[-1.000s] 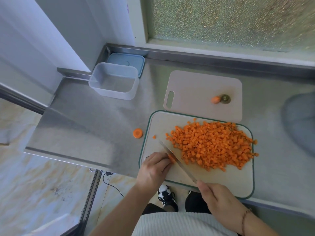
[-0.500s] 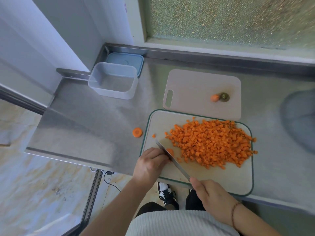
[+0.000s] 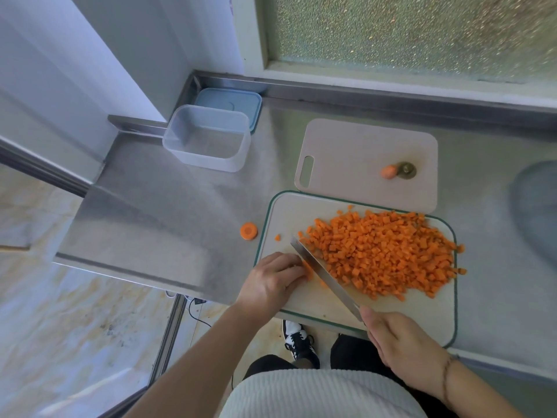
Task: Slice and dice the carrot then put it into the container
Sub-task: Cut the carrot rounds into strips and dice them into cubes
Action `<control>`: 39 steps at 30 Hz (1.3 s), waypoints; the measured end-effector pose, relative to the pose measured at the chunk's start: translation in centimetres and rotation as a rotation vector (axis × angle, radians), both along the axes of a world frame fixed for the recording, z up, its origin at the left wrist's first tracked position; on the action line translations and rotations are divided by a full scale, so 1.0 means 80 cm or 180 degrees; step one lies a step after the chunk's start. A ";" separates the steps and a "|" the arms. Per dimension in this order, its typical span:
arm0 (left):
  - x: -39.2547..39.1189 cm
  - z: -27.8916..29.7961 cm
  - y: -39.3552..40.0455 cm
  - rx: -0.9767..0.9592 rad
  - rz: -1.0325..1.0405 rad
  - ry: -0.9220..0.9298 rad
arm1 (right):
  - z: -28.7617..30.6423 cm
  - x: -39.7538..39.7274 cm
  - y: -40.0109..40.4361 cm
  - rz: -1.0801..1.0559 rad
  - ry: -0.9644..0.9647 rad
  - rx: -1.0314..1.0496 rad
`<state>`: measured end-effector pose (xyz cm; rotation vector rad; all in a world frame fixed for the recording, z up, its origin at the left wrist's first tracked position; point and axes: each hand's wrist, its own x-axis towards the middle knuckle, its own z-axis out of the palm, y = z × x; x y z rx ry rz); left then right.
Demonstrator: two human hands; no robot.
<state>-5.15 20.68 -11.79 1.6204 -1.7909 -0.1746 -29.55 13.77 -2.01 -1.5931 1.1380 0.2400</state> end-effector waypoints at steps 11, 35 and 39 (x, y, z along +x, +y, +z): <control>0.001 -0.004 -0.005 0.0039 -0.0104 0.0113 | -0.005 0.017 0.005 0.0294 0.0315 -0.0233; -0.006 0.003 0.003 0.0310 -0.0092 -0.0262 | 0.007 -0.013 0.022 -0.0574 -0.0110 0.0257; -0.043 0.001 0.016 0.0366 0.0690 0.0178 | 0.001 -0.007 0.031 -0.0233 -0.0091 -0.0048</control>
